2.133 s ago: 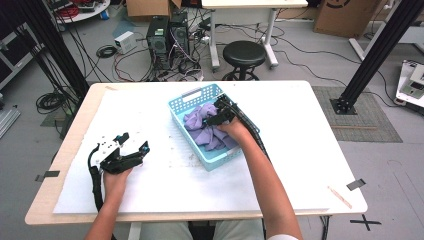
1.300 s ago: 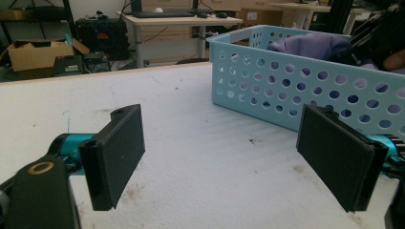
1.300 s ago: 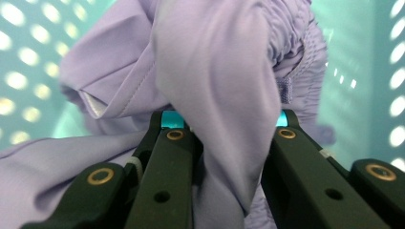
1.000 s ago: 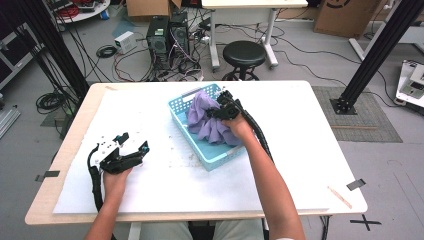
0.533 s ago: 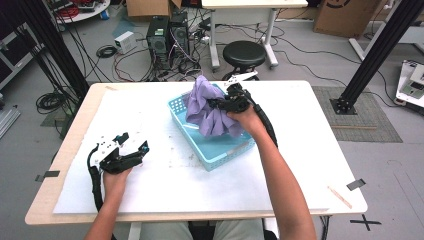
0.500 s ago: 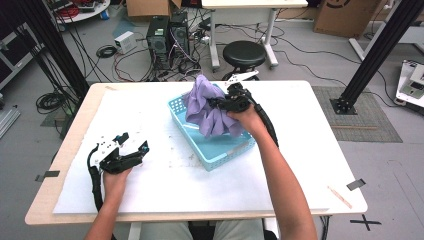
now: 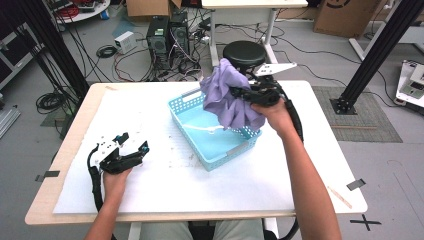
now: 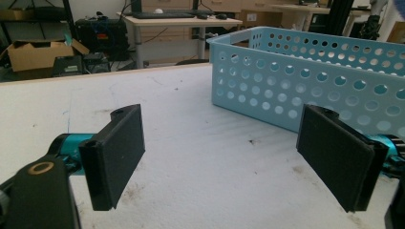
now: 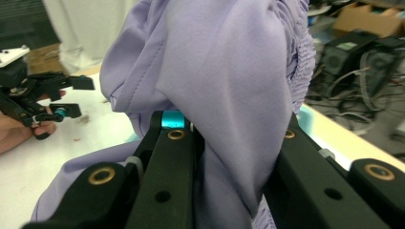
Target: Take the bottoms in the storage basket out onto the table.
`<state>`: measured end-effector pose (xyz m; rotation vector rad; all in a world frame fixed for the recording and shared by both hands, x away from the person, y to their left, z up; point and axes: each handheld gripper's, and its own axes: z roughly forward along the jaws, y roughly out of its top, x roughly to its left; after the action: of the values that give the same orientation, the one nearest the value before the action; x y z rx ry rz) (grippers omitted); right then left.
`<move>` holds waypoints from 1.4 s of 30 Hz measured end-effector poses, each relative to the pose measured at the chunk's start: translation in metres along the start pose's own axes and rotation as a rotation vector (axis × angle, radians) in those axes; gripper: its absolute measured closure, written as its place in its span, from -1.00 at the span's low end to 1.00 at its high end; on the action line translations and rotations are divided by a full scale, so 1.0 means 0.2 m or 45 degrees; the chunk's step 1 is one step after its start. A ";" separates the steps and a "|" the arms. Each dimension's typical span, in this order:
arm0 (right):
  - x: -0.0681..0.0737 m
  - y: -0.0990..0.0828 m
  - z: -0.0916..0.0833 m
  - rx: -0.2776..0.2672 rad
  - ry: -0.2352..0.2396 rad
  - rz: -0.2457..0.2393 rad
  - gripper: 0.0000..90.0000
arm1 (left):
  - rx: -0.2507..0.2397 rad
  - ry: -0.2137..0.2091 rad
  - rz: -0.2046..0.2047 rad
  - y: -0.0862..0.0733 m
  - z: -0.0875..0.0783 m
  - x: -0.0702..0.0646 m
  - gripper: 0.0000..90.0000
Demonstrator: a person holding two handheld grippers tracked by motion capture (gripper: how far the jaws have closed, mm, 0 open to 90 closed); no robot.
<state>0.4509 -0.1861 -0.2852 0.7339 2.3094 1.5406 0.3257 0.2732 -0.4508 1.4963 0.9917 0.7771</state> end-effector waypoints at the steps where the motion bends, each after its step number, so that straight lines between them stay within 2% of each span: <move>1: -0.01 -0.01 -0.04 -0.013 -0.016 0.002 0.81 | 0.000 0.000 0.001 0.00 0.00 0.00 -0.63; 3: -0.04 -0.03 -0.13 -0.023 -0.061 0.016 0.81 | -0.002 0.005 0.002 0.00 0.00 0.00 -0.63; 4: -0.07 -0.06 -0.20 -0.031 -0.112 0.041 0.81 | 0.001 0.005 0.004 0.00 0.00 0.00 -0.63; 5: -0.07 -0.06 -0.20 -0.031 -0.112 0.041 0.81 | 0.002 0.005 0.005 0.00 0.00 0.00 -0.63; 11: -0.15 -0.18 -0.39 -0.069 -0.252 0.116 0.81 | 0.003 0.007 0.005 0.00 0.00 0.00 -0.63; 13: -0.17 -0.22 -0.44 -0.078 -0.307 0.129 0.81 | 0.003 0.009 0.004 0.00 0.00 0.00 -0.63; 14: -0.20 -0.28 -0.48 -0.080 -0.356 0.162 0.81 | 0.003 0.009 0.004 0.00 0.00 0.00 -0.63; 15: -0.20 -0.28 -0.48 -0.080 -0.356 0.162 0.81 | 0.003 0.010 0.004 0.00 0.00 0.00 -0.63; 17: -0.23 -0.34 -0.50 -0.066 -0.407 0.191 0.81 | 0.003 0.011 0.004 0.00 0.00 0.00 -0.63; 22: -0.27 -0.49 -0.51 -0.026 -0.480 0.264 0.80 | 0.005 0.015 0.013 0.00 0.00 -0.01 -0.63; 24: -0.30 -0.60 -0.50 -0.011 -0.512 0.310 0.80 | 0.005 0.015 0.014 0.00 0.00 -0.01 -0.63; 25: -0.30 -0.60 -0.50 -0.011 -0.512 0.310 0.80 | 0.005 0.015 0.014 0.00 0.00 -0.01 -0.63; 32: -0.31 -0.75 -0.44 0.042 -0.533 0.378 0.79 | 0.004 0.017 0.014 0.00 0.00 -0.01 -0.63; 37: -0.31 -0.79 -0.37 0.094 -0.552 0.381 0.76 | 0.003 0.015 0.011 0.00 0.00 -0.01 -0.63; 40: -0.31 -0.80 -0.34 0.131 -0.605 0.387 0.60 | 0.004 0.015 0.013 0.00 0.00 -0.01 -0.63; 42: -0.32 -0.81 -0.34 0.126 -0.623 0.406 0.29 | 0.004 0.014 0.012 0.00 0.00 -0.01 -0.63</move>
<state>0.4284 -0.3238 -0.4089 1.3852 1.9744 1.1851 0.3256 0.2721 -0.4508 1.5016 0.9950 0.7912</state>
